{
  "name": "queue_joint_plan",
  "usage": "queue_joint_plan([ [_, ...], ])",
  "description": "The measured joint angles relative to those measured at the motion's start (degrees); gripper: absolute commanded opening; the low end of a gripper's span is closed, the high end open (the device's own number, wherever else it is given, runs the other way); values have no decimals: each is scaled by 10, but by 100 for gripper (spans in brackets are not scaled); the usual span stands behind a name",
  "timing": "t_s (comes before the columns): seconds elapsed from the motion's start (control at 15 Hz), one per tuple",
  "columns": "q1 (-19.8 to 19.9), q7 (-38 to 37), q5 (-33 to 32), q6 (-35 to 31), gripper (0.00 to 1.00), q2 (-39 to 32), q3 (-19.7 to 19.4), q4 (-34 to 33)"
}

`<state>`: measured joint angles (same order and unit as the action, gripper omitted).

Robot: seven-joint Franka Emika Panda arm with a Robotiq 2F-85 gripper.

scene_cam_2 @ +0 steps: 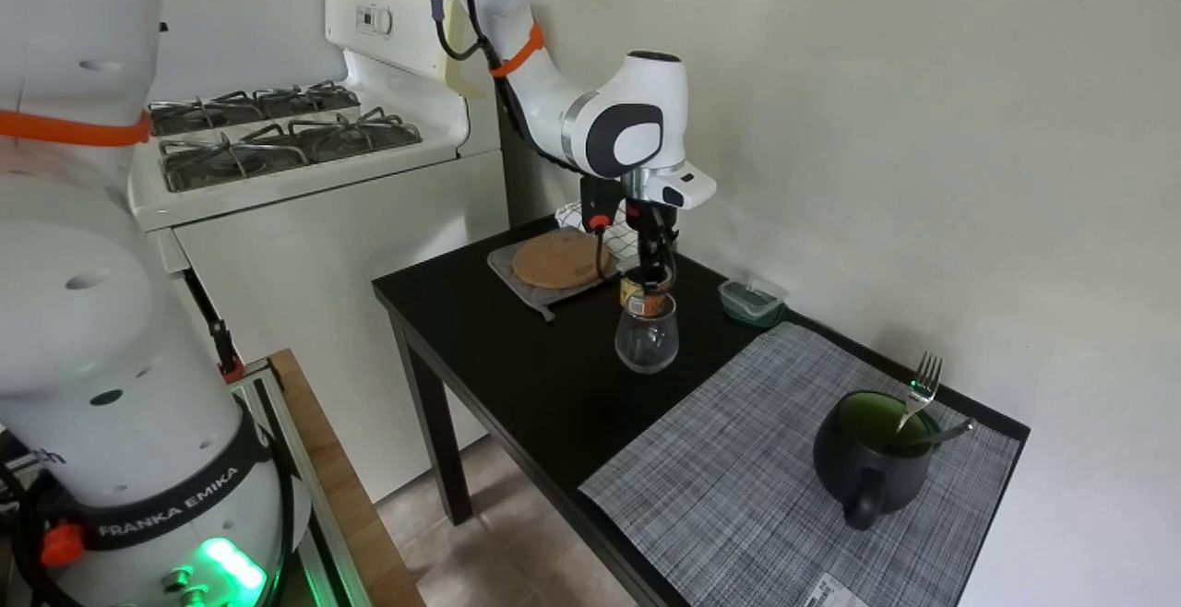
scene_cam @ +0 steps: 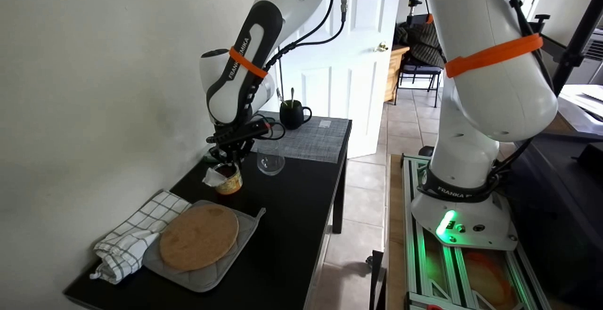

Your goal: Move the object from the stove top to the counter

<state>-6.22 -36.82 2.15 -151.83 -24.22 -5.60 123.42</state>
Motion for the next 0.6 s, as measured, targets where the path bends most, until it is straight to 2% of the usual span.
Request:
queue_joint_plan([
  [0.33, -18, 0, -31, 10, 88, 30, -17, 0],
  [0.47, -20, 16, -39, 29, 99, 64, -14, 5],
  [0.53, -19, 35, -40, 39, 84, 85, -11, 10],
  [0.6, -18, 52, -40, 49, 91, 106, -6, 16],
])
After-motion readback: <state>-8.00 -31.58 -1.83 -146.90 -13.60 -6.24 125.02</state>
